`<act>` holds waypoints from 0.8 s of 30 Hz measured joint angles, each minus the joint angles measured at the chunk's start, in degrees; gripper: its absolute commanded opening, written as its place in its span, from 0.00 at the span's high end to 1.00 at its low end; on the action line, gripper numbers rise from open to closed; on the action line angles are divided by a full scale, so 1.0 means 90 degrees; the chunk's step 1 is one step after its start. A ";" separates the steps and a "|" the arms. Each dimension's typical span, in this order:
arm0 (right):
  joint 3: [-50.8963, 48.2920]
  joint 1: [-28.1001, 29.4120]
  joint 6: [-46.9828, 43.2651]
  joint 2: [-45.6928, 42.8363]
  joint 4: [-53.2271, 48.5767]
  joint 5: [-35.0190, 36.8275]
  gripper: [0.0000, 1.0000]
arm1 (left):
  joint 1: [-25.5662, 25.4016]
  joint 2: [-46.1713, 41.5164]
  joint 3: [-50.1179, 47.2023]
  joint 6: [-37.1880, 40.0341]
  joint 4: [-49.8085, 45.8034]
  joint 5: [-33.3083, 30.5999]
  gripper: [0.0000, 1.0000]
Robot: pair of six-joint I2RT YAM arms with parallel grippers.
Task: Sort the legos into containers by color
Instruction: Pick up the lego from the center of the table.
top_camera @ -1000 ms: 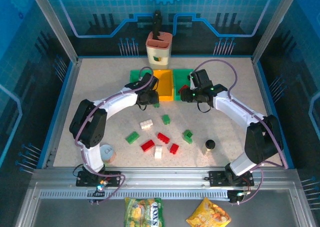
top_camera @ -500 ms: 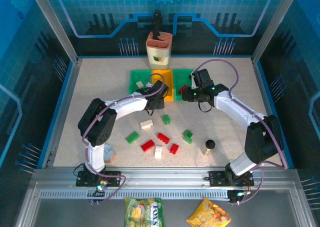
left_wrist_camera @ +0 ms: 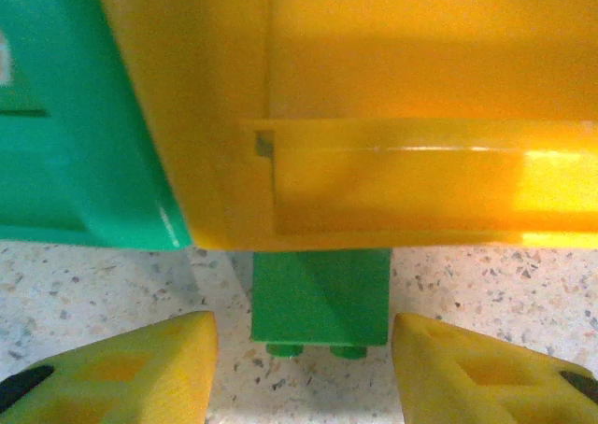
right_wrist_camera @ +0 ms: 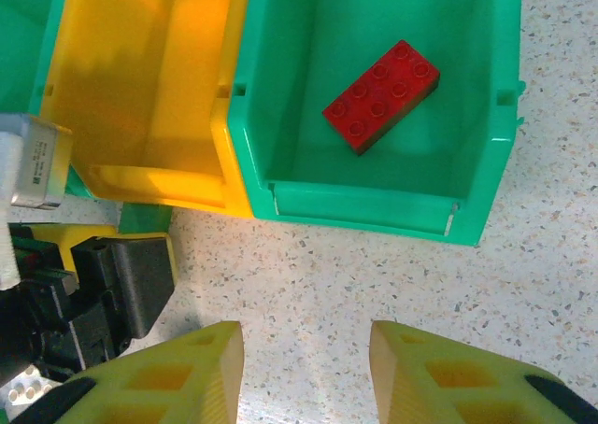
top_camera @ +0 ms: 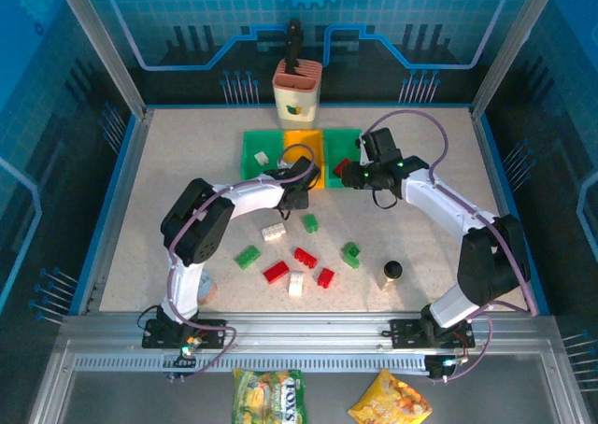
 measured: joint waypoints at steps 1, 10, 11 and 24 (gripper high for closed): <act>0.0000 0.0000 -0.0002 0.0000 0.0000 -0.0002 0.59 | 0.0000 0.0027 0.0010 0.0002 0.0027 -0.0002 0.47; 0.0000 -0.0058 -0.0063 -0.0066 -0.0049 -0.0002 0.59 | 0.0000 0.0087 0.0044 0.0005 0.0153 -0.0044 0.53; 0.0000 -0.0058 -0.0068 -0.0092 -0.0049 -0.0002 0.59 | 0.0000 0.0090 0.0049 0.0005 0.0163 -0.0056 0.54; -0.0146 -0.0107 -0.0114 -0.0386 -0.0136 0.0046 0.59 | 0.0002 0.0185 0.0141 0.0010 0.0194 -0.0194 0.63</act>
